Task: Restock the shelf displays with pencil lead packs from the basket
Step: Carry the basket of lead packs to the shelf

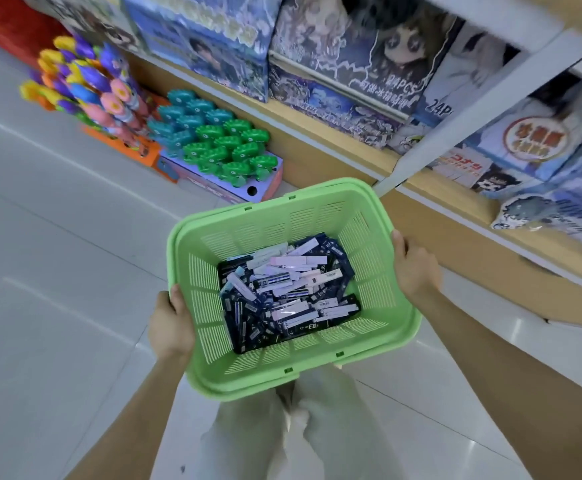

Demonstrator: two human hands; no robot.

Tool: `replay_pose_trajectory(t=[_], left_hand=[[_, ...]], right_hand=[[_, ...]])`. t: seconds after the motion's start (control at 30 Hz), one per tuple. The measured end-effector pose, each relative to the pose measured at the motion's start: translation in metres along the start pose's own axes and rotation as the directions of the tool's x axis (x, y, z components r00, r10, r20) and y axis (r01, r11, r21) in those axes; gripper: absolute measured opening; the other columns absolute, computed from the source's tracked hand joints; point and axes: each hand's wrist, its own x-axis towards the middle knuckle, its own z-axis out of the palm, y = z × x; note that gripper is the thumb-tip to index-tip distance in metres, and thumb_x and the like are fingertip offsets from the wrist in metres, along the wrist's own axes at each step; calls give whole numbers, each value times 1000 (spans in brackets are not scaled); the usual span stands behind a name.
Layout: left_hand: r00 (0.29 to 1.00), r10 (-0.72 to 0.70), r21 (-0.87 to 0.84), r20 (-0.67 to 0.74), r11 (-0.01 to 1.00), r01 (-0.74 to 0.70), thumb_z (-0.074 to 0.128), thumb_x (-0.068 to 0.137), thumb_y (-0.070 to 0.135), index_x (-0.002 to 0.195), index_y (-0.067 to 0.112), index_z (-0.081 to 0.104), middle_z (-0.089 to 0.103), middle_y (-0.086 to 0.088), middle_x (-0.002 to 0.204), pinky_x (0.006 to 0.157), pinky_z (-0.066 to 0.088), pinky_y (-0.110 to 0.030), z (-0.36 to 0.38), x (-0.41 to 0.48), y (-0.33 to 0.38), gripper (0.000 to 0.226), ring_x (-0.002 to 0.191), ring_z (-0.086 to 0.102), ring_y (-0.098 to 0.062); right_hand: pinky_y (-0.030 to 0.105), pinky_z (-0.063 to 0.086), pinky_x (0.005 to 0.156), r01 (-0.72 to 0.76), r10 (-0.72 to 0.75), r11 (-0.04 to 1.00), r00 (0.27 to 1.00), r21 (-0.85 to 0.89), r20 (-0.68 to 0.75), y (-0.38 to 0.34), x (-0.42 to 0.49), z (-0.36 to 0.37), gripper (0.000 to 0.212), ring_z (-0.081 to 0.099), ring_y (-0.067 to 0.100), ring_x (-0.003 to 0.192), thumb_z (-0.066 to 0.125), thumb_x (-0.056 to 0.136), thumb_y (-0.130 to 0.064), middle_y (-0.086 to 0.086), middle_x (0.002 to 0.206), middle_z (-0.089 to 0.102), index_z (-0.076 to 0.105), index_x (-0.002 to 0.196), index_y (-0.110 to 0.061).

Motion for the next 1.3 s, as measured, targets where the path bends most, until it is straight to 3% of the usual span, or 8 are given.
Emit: replay_pose_trajectory(t=[0.23,0.37,0.5,0.6,0.73,0.9,1.1,1.3], left_hand=[[998,-25,-95,-63,995,19,28,102,34,81,1,45,48,-12,71,62,33,-37,-129,-43,37,42,72,47,-33],[994,-54,-171,-100,985,36,29,102,34,74,5,40,43,-8,65,59,30,-36,-192,-54,51,41,64,41,-29],[985,-111,-220,-131,972,80,30,100,28,86,2,45,44,-10,67,54,26,-35,-248,-54,62,34,65,40,-28],[977,-133,-303,-166,950,78,33,100,25,85,2,45,42,-8,64,50,27,-33,-287,-48,65,31,63,39,-26],[963,-141,-382,-229,923,45,35,100,28,76,7,45,44,-5,64,54,28,-33,-334,-34,60,33,61,40,-24],[940,-161,-438,-300,899,14,36,100,24,65,11,36,37,-3,59,50,25,-33,-387,-18,55,37,52,31,-18],[907,-226,-476,-356,879,32,37,99,25,66,12,35,36,-2,60,50,24,-34,-435,22,45,35,55,30,-20],[878,-285,-489,-385,870,68,38,98,26,64,13,35,36,-2,59,50,23,-34,-472,85,46,37,57,31,-22]], right_hand=[[35,35,64,97,-98,995,995,11,30,-89,-64,-101,56,48,28,72,19,100,-47,10,71,52,55,89,-6],[31,32,53,177,-177,984,984,-5,10,-144,-90,-140,55,51,28,62,20,100,-45,10,62,51,51,75,-8],[32,27,52,245,-245,969,969,-20,-27,-207,-111,-165,51,46,26,59,23,102,-40,6,56,45,50,74,-7],[31,30,54,293,-293,956,956,0,-30,-249,-119,-172,55,49,25,61,21,100,-47,8,60,50,49,70,-10],[29,21,47,394,-393,919,918,12,-59,-308,-135,-179,53,36,21,50,23,102,-40,5,55,38,33,60,-10],[31,27,50,464,-461,885,885,40,-60,-378,-150,-177,55,41,24,54,23,101,-42,9,57,44,36,60,-7],[29,19,48,543,-542,838,840,58,-26,-462,-146,-158,54,29,20,48,23,102,-41,5,53,34,32,58,-10],[28,19,49,580,-584,811,810,80,47,-553,-115,-129,55,28,20,47,25,101,-41,4,51,33,30,56,-11]])
